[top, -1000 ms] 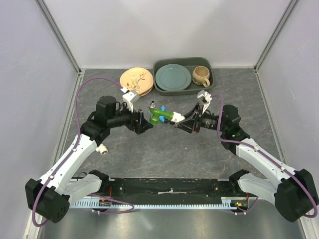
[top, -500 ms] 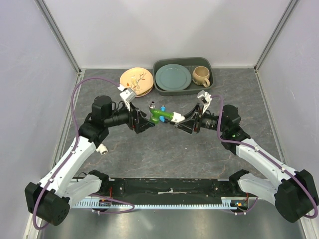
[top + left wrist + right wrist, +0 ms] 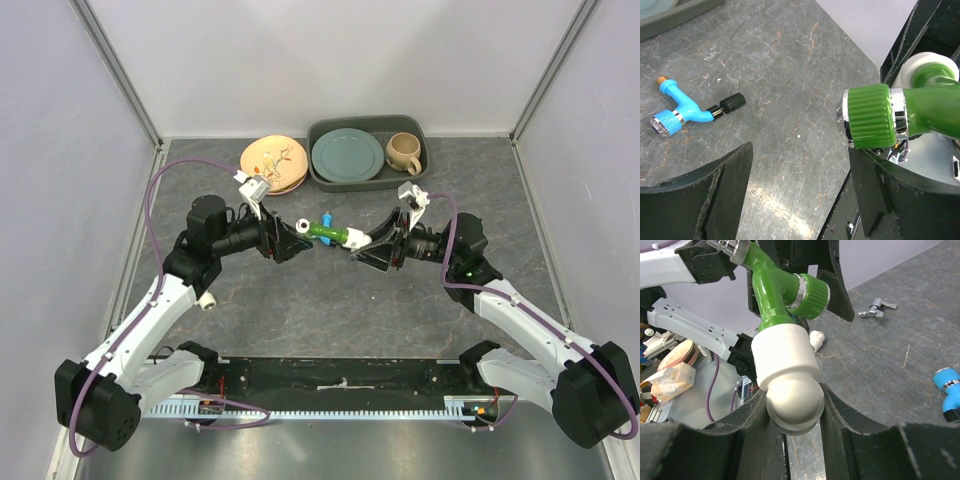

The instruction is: Install the water faucets

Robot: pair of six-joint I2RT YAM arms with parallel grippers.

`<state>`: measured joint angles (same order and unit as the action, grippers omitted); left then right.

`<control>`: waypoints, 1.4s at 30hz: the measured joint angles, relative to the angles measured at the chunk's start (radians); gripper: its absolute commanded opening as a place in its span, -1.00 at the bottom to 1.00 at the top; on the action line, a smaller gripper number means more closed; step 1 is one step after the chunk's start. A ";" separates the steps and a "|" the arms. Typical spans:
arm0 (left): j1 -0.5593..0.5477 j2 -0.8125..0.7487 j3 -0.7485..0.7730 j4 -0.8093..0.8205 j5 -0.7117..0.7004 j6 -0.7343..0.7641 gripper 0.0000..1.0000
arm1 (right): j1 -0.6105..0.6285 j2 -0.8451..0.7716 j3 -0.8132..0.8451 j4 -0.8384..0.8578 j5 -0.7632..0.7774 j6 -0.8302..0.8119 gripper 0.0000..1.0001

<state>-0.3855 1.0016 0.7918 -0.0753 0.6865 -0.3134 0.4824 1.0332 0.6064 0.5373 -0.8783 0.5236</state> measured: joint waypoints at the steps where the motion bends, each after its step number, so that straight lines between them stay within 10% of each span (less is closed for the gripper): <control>1: 0.000 -0.005 -0.008 0.014 -0.002 -0.013 0.65 | 0.003 0.000 0.000 0.006 -0.007 0.001 -1.00; 42: 0.092 -0.058 -0.177 0.578 0.237 -0.345 0.71 | 0.150 0.147 0.137 -0.283 -0.071 -0.254 -1.00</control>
<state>-0.2935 0.9432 0.6151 0.5026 0.9234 -0.6586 0.6319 1.1801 0.7437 0.2539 -0.9489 0.2699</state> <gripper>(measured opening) 0.849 0.448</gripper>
